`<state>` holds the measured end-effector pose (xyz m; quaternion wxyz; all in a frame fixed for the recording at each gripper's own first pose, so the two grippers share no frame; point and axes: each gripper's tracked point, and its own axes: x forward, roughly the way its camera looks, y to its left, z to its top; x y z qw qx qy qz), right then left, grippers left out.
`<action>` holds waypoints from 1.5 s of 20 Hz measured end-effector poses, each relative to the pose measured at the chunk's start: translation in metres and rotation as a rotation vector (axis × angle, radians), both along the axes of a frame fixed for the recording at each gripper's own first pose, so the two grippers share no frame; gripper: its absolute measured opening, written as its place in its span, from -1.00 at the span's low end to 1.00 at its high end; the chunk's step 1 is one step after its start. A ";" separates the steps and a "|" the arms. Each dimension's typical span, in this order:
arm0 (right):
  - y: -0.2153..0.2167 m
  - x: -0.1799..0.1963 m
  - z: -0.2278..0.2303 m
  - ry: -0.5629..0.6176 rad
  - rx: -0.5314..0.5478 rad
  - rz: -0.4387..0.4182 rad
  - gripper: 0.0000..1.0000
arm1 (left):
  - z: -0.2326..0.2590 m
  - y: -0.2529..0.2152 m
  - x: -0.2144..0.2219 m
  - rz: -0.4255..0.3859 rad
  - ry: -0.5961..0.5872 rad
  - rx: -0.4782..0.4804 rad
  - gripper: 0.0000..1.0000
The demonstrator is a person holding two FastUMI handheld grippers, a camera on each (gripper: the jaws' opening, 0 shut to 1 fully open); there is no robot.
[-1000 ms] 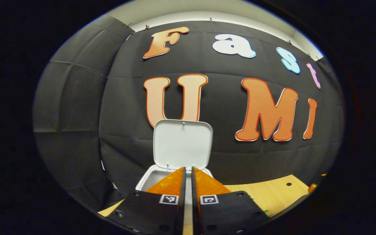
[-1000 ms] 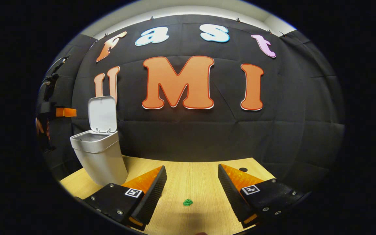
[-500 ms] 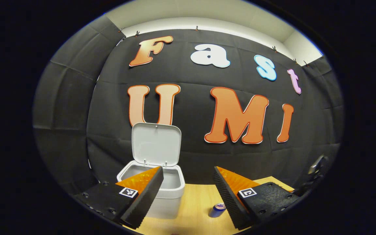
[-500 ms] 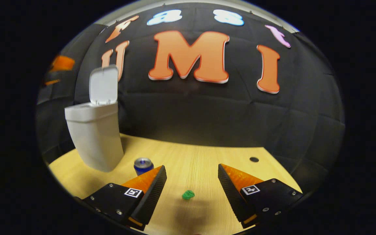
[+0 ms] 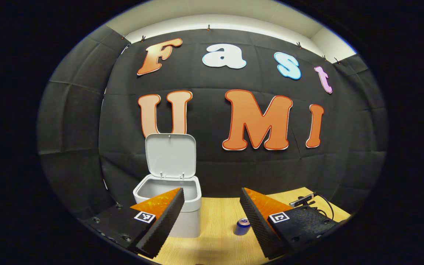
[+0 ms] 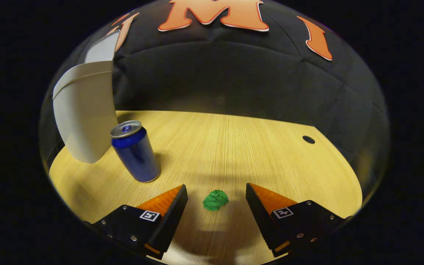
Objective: Press the lid of the desktop garbage bin to open it, pick up the crumpled paper on the desktop and throw it into the bin, then pick up the pop can on the desktop and drop it into the bin, and finally close the garbage bin lid.
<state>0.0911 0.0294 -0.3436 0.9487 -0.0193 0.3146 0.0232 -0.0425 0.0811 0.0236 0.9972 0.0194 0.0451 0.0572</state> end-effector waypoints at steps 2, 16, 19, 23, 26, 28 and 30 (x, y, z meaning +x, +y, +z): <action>0.002 0.000 -0.014 0.024 -0.023 0.008 0.88 | -0.003 0.001 -0.003 0.011 0.016 0.007 0.92; 0.016 -0.005 0.067 -0.076 0.044 0.033 -0.72 | -0.015 0.003 -0.012 -0.020 0.028 -0.035 0.92; 0.028 0.004 0.133 -0.178 0.064 0.060 -0.73 | -0.016 0.016 -0.018 -0.012 0.011 -0.054 0.92; 0.078 0.018 0.234 -0.331 0.105 0.147 -0.73 | -0.015 0.039 -0.024 0.003 -0.026 -0.094 0.92; 0.134 0.024 0.299 -0.411 0.126 0.235 -0.74 | -0.022 0.065 -0.034 0.033 -0.032 -0.123 0.92; 0.176 0.029 0.322 -0.433 0.173 0.286 -0.74 | -0.028 0.085 -0.047 0.064 -0.030 -0.138 0.91; 0.218 0.034 0.338 -0.441 0.196 0.337 -0.74 | -0.032 0.114 -0.066 0.134 -0.019 -0.090 0.89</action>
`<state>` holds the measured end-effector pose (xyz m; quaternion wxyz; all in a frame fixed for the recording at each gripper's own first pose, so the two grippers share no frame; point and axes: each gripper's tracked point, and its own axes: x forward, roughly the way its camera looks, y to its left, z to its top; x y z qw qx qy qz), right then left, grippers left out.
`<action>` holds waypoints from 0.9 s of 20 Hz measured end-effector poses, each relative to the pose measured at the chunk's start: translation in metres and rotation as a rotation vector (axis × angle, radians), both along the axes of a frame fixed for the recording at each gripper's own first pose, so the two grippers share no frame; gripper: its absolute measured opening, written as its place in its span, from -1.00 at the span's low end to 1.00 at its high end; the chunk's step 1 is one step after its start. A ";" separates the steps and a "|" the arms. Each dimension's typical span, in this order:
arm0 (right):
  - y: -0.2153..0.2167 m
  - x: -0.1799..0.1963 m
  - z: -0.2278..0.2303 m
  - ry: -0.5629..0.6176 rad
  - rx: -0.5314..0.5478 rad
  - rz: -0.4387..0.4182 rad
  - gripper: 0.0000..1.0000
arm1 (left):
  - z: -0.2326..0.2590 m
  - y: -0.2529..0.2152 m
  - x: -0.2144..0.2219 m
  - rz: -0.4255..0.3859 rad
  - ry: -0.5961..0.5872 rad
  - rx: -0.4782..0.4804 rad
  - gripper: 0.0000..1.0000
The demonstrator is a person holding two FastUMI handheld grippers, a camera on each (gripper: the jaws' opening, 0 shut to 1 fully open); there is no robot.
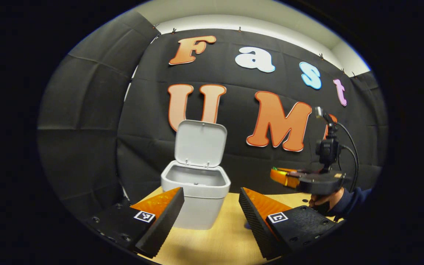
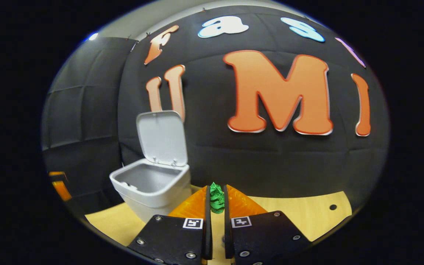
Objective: Press the lid of the desktop garbage bin to open it, pick up the crumpled paper on the desktop and throw it into the bin, then pick up the pop can on the desktop and drop it into the bin, and finally close the garbage bin lid.
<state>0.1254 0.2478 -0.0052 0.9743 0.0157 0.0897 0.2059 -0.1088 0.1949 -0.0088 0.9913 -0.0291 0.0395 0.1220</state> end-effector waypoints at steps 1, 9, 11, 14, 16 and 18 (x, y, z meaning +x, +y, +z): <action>0.020 0.005 0.003 -0.006 -0.011 0.025 -0.74 | 0.000 0.016 -0.012 0.030 -0.004 0.029 0.90; 0.153 0.033 -0.003 0.023 -0.031 0.111 -0.74 | -0.032 0.099 -0.093 0.201 0.070 0.013 0.89; 0.163 0.033 -0.014 0.041 -0.033 0.109 -0.65 | -0.030 0.108 -0.101 0.223 0.070 0.014 0.89; 0.157 0.026 -0.030 0.051 -0.074 0.110 0.01 | -0.037 0.108 -0.102 0.224 0.084 0.010 0.89; 0.149 0.021 -0.024 0.019 -0.047 0.120 0.08 | -0.040 0.101 -0.094 0.200 0.090 0.003 0.89; 0.133 0.017 -0.023 0.011 -0.040 0.112 0.63 | -0.043 0.088 -0.082 0.169 0.097 0.006 0.89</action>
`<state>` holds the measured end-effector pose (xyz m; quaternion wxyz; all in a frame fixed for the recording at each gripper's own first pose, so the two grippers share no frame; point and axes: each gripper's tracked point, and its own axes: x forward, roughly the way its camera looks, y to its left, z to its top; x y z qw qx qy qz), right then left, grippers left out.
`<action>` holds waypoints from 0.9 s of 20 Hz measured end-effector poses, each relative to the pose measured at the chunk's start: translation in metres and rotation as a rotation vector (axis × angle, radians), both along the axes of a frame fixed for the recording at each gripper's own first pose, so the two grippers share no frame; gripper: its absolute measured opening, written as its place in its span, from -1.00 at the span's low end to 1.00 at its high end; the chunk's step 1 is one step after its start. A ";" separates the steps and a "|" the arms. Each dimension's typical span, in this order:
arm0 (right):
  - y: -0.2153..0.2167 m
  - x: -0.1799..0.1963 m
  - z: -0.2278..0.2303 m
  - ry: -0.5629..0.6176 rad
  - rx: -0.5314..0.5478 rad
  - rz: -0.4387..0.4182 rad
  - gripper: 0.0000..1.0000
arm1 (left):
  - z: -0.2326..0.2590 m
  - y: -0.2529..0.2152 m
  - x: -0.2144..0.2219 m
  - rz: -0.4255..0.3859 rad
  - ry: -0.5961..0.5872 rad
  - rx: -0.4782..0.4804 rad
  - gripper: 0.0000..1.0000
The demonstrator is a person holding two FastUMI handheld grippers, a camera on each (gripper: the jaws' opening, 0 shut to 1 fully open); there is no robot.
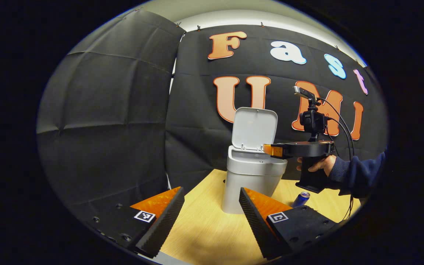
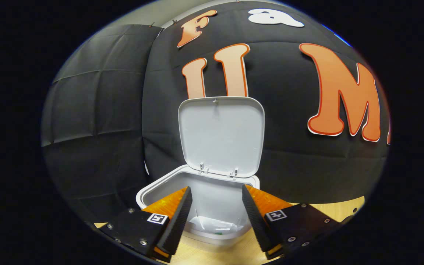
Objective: Press the lid of the desktop garbage bin to open it, pick up the crumpled paper on the desktop and throw it into the bin, then pick up the pop can on the desktop and drop it into the bin, and finally close the garbage bin lid.
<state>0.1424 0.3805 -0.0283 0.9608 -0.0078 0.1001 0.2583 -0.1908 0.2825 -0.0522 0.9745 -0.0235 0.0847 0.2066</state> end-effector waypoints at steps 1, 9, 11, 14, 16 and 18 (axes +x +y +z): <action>-0.013 -0.002 0.001 -0.003 0.002 -0.017 0.77 | -0.002 -0.006 0.006 -0.016 0.003 0.002 0.89; -0.178 -0.048 0.010 -0.055 0.062 -0.236 0.88 | -0.018 -0.104 0.088 -0.243 -0.004 0.001 0.89; -0.217 -0.065 0.009 -0.058 0.087 -0.297 0.87 | -0.030 -0.141 0.113 -0.329 0.011 0.012 0.89; -0.273 -0.085 0.000 -0.056 0.055 -0.380 0.87 | -0.055 -0.193 0.149 -0.436 0.047 0.001 0.89; -0.305 -0.097 -0.006 -0.052 0.033 -0.428 0.88 | -0.075 -0.225 0.170 -0.494 0.088 -0.012 0.89; -0.335 -0.109 -0.018 -0.027 0.020 -0.475 0.87 | -0.097 -0.250 0.191 -0.540 0.139 -0.026 0.91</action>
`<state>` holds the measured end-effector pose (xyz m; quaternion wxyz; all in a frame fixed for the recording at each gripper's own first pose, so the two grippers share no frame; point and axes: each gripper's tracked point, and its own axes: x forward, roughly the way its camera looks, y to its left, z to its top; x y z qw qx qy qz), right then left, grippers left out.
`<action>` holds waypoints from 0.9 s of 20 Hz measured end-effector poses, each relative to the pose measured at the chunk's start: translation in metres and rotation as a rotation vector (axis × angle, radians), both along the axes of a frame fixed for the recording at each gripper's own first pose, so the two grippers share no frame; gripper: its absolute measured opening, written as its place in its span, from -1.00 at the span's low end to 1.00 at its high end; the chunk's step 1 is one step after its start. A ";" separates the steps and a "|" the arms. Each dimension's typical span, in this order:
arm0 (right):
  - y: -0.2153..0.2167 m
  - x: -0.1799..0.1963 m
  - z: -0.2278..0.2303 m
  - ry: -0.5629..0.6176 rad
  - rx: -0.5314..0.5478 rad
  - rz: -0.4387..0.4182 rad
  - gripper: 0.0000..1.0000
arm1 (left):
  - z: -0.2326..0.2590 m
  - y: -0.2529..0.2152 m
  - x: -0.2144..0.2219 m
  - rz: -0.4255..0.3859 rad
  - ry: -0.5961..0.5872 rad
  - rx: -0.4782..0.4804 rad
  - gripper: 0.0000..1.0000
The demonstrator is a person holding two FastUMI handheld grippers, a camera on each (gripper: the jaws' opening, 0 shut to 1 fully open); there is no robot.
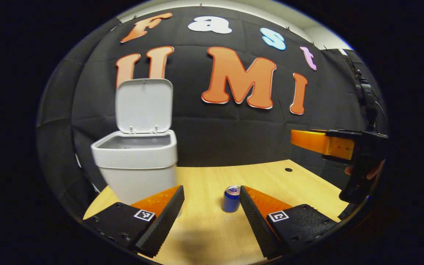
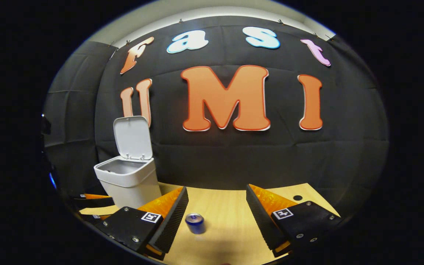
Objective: Press the lid of the desktop garbage bin to open it, pick up the crumpled paper on the desktop and throw it into the bin, then pick up the pop can on the desktop and drop it into the bin, and finally close the garbage bin lid.
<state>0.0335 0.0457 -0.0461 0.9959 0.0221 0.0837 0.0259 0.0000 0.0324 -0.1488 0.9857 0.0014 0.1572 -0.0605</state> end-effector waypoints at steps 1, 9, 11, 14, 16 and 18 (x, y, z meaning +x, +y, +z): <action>-0.011 -0.005 -0.004 0.013 0.007 -0.020 0.87 | -0.014 -0.013 0.012 -0.029 0.026 0.006 0.89; -0.098 -0.026 -0.012 0.050 0.081 -0.213 0.88 | -0.129 -0.045 0.074 -0.070 0.297 0.037 0.97; -0.112 -0.036 -0.015 0.065 0.065 -0.248 0.88 | -0.154 -0.049 0.082 -0.036 0.351 0.015 0.96; -0.126 -0.047 -0.021 0.097 0.063 -0.290 0.88 | -0.178 -0.052 0.098 -0.015 0.380 0.021 0.97; -0.132 -0.054 -0.023 0.108 0.068 -0.312 0.88 | -0.182 -0.052 0.106 -0.007 0.375 0.016 0.94; -0.138 -0.059 -0.024 0.117 0.056 -0.332 0.88 | -0.191 -0.056 0.117 -0.001 0.369 0.021 0.89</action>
